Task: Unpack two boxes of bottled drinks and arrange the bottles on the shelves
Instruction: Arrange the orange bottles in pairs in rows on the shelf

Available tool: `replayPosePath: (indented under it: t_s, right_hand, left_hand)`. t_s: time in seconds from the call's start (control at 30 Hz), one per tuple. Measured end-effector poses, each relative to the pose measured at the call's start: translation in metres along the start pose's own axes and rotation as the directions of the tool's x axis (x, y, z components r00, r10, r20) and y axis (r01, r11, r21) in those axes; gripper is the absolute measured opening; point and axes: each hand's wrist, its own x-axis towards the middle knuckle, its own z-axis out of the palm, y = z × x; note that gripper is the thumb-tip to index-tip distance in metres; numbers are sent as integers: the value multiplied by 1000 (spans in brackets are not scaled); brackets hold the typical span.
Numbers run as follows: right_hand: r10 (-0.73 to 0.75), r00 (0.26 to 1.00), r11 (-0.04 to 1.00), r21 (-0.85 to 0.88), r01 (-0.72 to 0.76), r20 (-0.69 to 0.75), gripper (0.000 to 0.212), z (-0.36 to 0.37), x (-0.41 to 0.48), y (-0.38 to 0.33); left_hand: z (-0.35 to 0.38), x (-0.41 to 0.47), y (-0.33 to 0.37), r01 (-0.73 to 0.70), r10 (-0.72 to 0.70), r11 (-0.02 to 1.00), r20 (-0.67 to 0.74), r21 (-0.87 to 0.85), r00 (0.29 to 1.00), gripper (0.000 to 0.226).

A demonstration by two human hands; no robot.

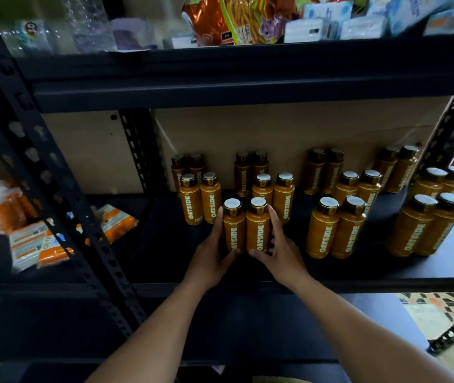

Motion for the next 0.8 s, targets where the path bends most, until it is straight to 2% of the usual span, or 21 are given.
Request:
replayPosePath:
  t_s: [0.8]
  right_hand:
    - [-29,999,1000,1,29,28,115,7,2,3]
  left_hand:
    - [3,-7,-13,-30,21,996,-105,-84,994,106]
